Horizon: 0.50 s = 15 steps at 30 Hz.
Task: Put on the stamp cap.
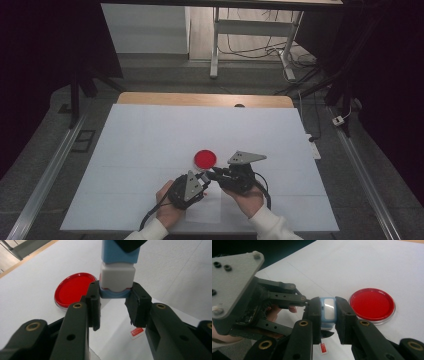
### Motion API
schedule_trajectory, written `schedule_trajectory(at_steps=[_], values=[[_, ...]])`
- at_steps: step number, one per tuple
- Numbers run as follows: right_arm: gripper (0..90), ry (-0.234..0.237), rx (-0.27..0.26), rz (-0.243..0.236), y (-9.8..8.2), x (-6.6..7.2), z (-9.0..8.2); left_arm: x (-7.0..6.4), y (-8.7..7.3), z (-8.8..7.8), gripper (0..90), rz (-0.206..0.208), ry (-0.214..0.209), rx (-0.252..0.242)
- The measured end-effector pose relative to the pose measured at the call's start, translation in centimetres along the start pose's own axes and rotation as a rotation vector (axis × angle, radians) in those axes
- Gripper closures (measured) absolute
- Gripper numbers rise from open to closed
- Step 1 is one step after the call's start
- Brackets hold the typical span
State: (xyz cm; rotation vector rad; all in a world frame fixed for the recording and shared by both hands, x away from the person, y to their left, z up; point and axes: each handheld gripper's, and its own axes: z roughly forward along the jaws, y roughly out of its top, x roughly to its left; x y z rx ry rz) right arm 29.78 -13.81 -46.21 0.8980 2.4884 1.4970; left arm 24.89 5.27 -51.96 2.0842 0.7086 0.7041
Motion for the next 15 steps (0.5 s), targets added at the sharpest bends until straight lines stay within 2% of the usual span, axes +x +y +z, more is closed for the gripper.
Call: schedule_trajectory(at_steps=[9, 15], values=[[75.2, -0.003, 0.004, -0.011, 0.1, 0.19, -0.08, 0.04, 0.01, -0.17, 64.9, 0.004, 0.005, -0.012], [75.1, 0.001, -0.003, -0.016, 0.02, 0.09, -0.1, 0.4, -0.1, 0.0, 64.0, -0.02, -0.029, 0.005]])
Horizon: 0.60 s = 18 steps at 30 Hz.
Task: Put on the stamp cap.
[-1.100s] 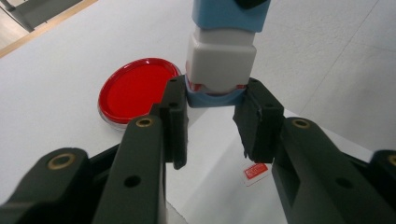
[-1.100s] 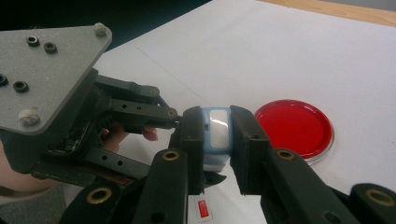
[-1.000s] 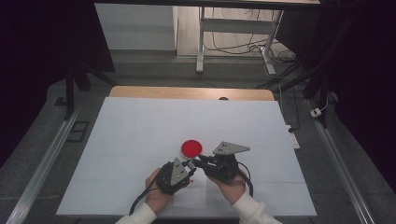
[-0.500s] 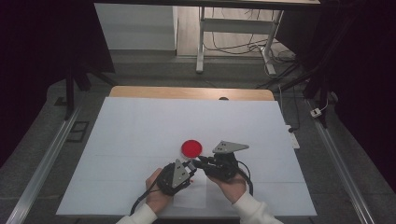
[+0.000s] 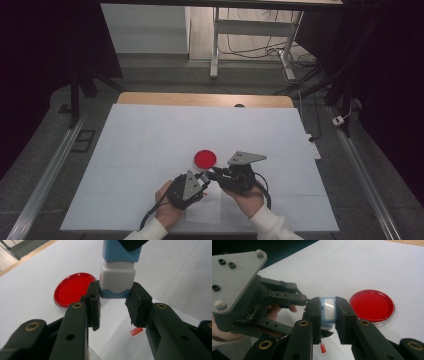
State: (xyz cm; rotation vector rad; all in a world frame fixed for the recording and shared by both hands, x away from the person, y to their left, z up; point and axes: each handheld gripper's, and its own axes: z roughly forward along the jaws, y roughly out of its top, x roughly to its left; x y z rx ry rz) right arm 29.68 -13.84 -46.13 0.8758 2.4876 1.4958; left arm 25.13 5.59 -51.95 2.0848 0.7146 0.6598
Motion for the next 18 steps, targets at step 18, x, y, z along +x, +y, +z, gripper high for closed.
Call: schedule_trajectory(at_steps=[18], values=[[75.0, -0.036, -0.055, -0.081, 0.1, -0.2, -0.9, 2.7, -0.3, -1.7, 34.8, -0.171, -0.165, 0.001]])
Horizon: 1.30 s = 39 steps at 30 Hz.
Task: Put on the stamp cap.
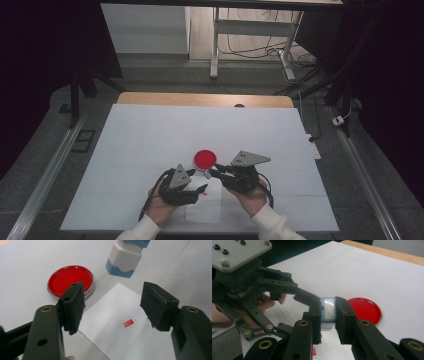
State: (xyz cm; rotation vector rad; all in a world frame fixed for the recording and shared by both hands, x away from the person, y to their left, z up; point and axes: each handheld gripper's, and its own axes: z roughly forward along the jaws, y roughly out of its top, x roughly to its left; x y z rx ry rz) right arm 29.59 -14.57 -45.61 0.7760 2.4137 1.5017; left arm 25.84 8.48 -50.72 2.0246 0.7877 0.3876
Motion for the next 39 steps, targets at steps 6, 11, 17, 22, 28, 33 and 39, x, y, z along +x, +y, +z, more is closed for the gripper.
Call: schedule_trajectory(at_steps=[6, 11, 17, 22, 28, 33, 39], values=[[75.0, -0.012, -0.009, -0.008, 0.0, -0.5, -0.3, 0.7, -0.4, -1.6, 33.1, -0.01, -0.04, 0.001], [75.0, -0.022, -0.016, -0.005, 0.0, -0.8, -0.5, 1.5, -0.9, -3.2, 33.0, -0.025, -0.027, -0.006], [75.0, -0.027, -0.016, -0.008, 0.0, -1.0, -0.6, 2.4, -1.8, -4.5, 32.8, -0.045, -0.007, 0.004], [75.0, -0.028, -0.016, -0.008, -0.1, -1.2, -0.6, 3.2, -2.7, -5.9, 32.8, -0.065, 0.016, 0.004], [75.0, -0.035, -0.014, -0.007, -0.1, -1.4, -0.7, 4.3, -4.4, -7.8, 32.8, -0.099, 0.052, 0.007], [75.0, -0.033, -0.019, -0.012, -0.1, -1.5, -0.6, 5.2, -5.7, -9.1, 33.0, -0.132, 0.084, 0.012], [75.0, -0.039, -0.017, -0.028, 0.0, -1.4, -0.6, 5.4, -6.3, -9.4, 33.0, -0.144, 0.089, 0.024]])
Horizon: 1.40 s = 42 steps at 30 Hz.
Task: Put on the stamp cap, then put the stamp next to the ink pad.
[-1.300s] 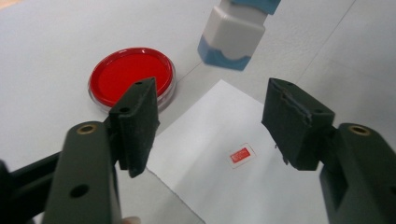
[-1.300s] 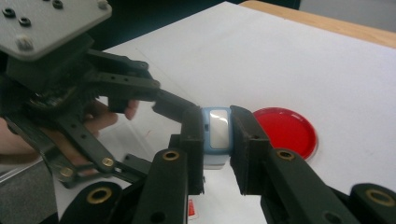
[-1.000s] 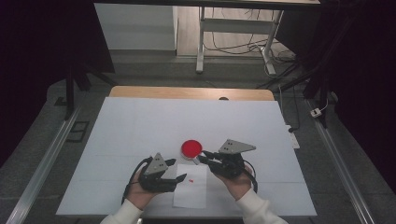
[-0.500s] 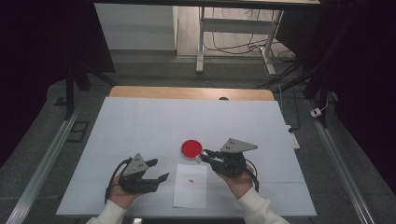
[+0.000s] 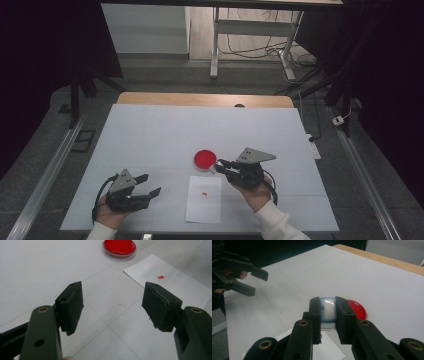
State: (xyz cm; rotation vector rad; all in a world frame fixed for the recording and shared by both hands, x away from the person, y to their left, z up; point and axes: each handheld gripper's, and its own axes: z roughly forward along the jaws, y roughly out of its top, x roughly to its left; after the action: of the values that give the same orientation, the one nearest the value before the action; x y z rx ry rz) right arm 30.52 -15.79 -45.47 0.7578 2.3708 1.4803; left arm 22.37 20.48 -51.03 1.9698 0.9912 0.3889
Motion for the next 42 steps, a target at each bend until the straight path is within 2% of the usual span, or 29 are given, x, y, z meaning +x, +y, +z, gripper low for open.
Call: schedule_trajectory(at_steps=[18, 31, 42], values=[[75.0, -0.033, -0.002, -0.004, 0.4, -1.0, 0.3, 0.0, -0.1, 0.4, 32.9, 0.001, -0.001, 0.014], [75.0, -0.07, 0.013, -0.002, 1.1, -2.5, 1.9, 0.0, -0.2, 0.6, 32.9, 0.003, 0.001, 0.029], [75.0, -0.108, 0.05, -0.014, 1.6, -3.9, 3.3, -0.1, -0.2, 0.7, 32.5, 0.005, 0.005, 0.037]])
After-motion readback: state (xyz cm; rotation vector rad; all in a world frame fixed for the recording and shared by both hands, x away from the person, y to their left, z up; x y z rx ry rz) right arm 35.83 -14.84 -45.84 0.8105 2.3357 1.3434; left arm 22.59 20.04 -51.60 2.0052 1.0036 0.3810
